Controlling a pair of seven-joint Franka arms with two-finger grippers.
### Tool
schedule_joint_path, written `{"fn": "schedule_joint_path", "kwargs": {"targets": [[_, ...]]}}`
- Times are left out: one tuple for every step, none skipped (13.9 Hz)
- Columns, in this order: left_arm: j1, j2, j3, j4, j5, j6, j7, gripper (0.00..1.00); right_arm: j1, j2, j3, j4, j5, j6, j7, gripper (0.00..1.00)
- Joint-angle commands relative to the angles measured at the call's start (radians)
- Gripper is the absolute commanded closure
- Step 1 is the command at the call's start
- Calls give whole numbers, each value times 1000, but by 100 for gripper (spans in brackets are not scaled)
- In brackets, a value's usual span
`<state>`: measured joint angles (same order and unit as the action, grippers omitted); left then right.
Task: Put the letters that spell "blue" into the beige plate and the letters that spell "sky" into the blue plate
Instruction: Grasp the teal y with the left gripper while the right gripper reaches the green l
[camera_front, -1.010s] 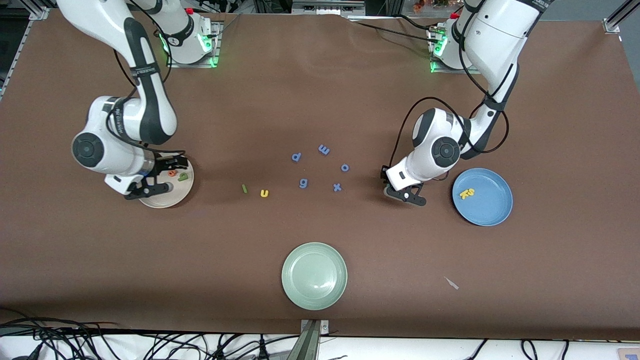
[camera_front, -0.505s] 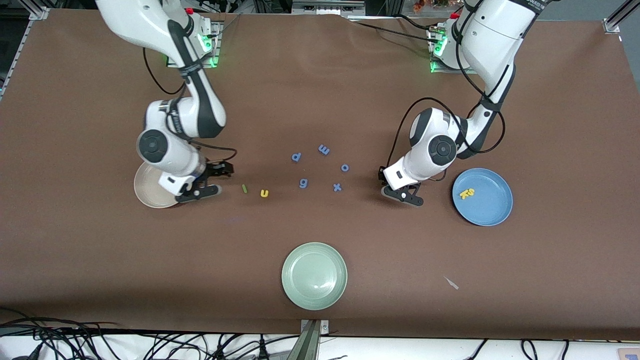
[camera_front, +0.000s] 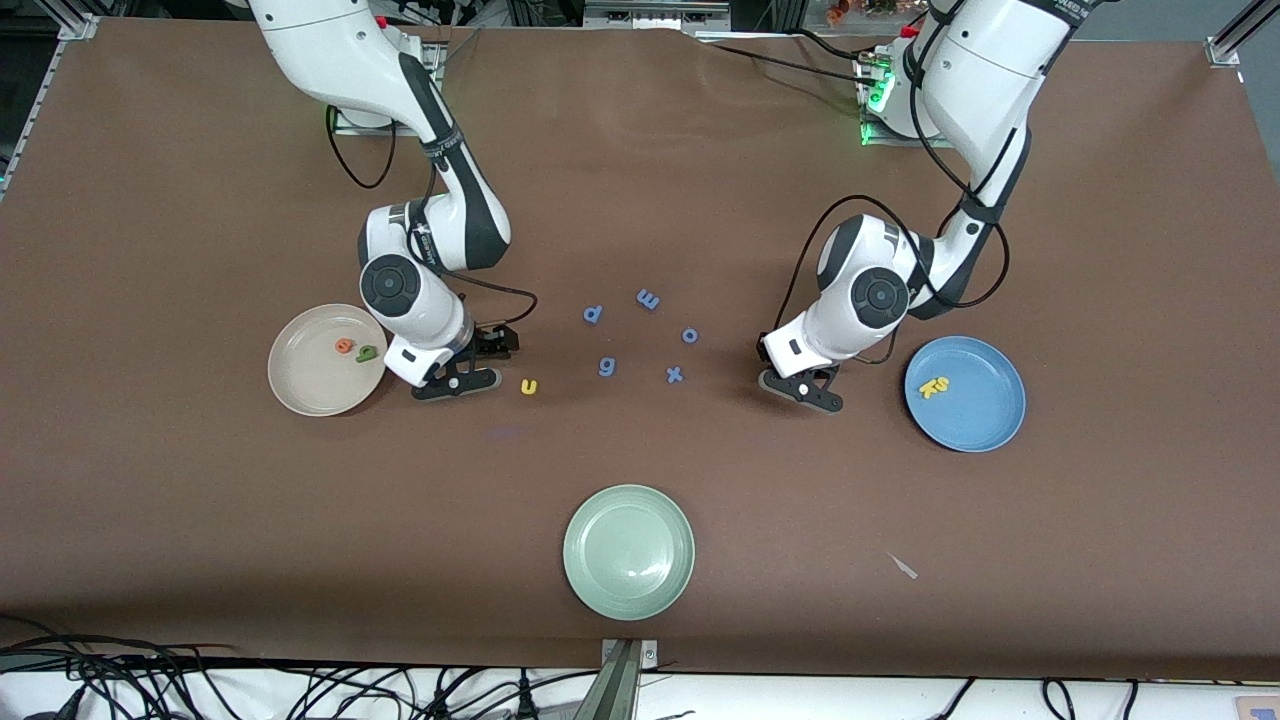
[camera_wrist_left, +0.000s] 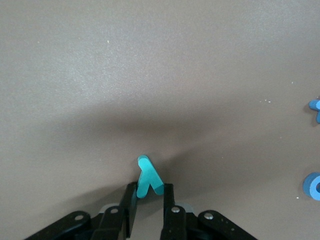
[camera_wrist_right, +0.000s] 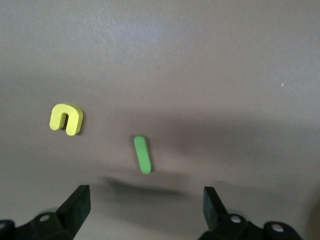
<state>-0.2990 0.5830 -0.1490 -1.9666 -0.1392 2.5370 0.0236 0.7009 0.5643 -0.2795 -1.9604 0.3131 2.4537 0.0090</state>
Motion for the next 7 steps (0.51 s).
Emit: {"fn": "schedule_joint_path", "kwargs": {"targets": [[-8, 28, 3, 8, 30, 25, -2, 94, 0, 22, -6, 29, 6, 10, -14, 1], [-3, 18, 3, 8, 32, 23, -4, 95, 2, 28, -6, 41, 6, 10, -14, 1], [4, -8, 3, 8, 30, 19, -5, 95, 2, 35, -4, 52, 6, 8, -14, 1], [36, -46, 5, 8, 32, -3, -5, 95, 3, 43, -4, 55, 6, 10, -14, 1], [79, -84, 3, 6, 33, -67, -4, 95, 3, 51, -4, 64, 6, 10, -14, 1], [122, -115, 3, 8, 33, -134, 25, 95, 5, 60, -4, 75, 6, 10, -14, 1], [164, -143, 3, 6, 32, -174, 98, 95, 6, 63, -4, 75, 6, 10, -14, 2]]}}
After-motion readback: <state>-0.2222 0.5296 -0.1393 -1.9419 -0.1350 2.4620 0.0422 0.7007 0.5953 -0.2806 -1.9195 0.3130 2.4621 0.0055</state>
